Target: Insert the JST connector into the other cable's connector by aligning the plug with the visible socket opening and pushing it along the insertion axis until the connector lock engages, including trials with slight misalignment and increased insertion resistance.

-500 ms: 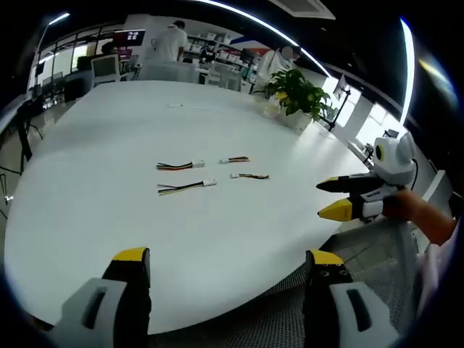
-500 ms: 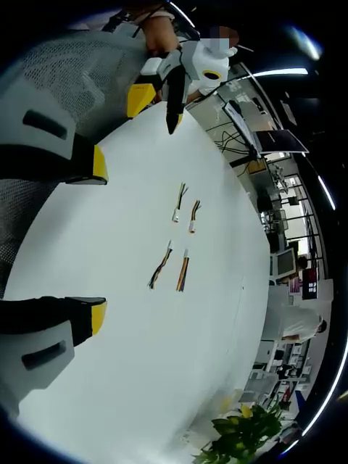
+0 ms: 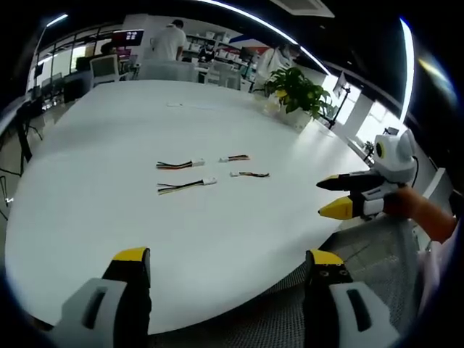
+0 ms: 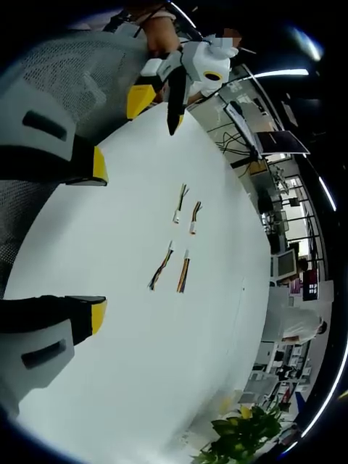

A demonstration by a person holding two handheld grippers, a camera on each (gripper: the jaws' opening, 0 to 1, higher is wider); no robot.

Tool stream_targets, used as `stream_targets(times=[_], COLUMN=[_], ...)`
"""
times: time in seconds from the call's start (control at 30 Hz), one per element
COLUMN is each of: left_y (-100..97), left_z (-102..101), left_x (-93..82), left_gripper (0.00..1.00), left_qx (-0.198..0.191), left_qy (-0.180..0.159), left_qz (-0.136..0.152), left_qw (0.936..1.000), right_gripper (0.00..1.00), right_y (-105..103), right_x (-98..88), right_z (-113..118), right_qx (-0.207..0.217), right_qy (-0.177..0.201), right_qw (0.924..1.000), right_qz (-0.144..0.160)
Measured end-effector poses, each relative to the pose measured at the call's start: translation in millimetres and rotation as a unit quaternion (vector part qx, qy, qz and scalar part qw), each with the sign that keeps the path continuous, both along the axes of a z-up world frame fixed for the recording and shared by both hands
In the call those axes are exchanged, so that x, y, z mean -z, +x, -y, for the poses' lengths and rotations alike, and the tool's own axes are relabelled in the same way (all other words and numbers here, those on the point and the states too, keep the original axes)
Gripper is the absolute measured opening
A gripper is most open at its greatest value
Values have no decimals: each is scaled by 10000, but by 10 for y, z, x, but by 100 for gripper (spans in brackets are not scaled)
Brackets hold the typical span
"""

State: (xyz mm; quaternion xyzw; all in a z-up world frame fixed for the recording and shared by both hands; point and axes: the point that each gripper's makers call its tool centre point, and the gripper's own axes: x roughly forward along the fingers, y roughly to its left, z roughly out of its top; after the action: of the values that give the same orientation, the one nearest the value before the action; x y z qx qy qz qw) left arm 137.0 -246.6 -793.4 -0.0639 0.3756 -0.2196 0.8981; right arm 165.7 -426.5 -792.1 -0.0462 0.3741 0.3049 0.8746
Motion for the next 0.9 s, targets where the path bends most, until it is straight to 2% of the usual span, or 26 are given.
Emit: stream_targets(times=[0.33, 0.9], left_y=[-3, -15], left_z=[-9, 3], left_x=[8, 13], left_gripper=[86, 85], left_qx=[7, 50], left_qy=[64, 96], left_qz=[4, -30], left_qw=[10000, 9999], right_gripper=[58, 57], right_y=[3, -38], right_x=[-24, 11], right_z=[-2, -28], right_qx=[-25, -205], right_qy=[-21, -143], right_qw=[10000, 9997], right_qz=[85, 29])
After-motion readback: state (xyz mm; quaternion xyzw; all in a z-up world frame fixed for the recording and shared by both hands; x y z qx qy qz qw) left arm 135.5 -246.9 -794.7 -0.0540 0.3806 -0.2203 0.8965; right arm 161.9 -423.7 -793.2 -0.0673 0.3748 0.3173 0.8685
